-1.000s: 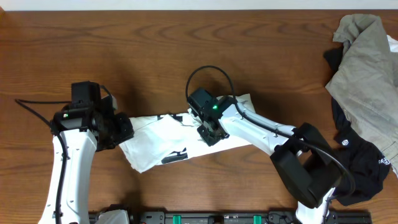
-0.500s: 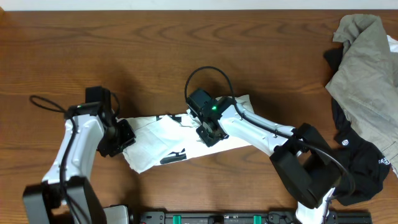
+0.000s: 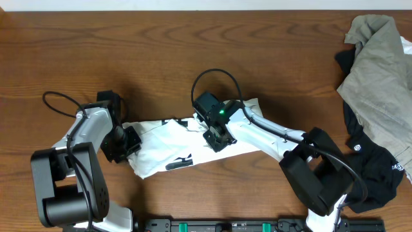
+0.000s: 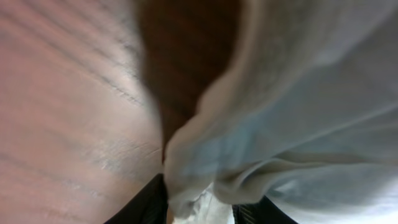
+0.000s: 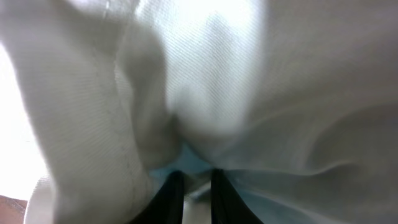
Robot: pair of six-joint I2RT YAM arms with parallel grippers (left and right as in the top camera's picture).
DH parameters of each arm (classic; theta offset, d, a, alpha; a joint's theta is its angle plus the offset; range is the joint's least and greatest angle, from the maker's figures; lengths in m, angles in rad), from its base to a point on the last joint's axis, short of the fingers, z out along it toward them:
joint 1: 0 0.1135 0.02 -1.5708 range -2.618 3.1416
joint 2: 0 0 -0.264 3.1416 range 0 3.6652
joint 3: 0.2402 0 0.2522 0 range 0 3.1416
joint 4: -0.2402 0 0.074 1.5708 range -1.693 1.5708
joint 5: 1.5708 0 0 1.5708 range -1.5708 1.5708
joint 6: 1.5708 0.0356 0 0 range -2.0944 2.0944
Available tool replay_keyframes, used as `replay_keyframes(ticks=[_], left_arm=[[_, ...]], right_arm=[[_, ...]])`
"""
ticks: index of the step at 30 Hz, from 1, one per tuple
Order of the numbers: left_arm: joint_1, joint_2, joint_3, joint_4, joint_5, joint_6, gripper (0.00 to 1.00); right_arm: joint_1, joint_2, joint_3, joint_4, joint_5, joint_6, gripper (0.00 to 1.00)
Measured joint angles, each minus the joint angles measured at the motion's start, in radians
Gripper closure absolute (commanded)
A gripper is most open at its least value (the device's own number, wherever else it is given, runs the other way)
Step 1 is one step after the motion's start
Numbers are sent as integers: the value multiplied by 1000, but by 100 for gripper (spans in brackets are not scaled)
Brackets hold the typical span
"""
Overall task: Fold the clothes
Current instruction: 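Pull the shirt's left end inward with the left gripper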
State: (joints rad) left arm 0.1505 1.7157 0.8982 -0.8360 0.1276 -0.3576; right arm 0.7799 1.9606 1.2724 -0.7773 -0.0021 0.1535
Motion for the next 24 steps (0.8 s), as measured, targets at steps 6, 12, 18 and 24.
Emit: replay_keyframes(ticks=[6, 12, 18, 24], left_arm=[[5, 16, 11, 53, 111, 65, 64], [4, 18, 14, 76, 164, 97, 64], [6, 18, 14, 80, 184, 101, 64], [47, 19, 14, 93, 218, 109, 62]], right_arm=[[0, 0, 0, 0, 0, 0, 85], [0, 0, 0, 0, 0, 0, 84], [0, 0, 0, 0, 0, 0, 84], [0, 0, 0, 0, 0, 0, 84]])
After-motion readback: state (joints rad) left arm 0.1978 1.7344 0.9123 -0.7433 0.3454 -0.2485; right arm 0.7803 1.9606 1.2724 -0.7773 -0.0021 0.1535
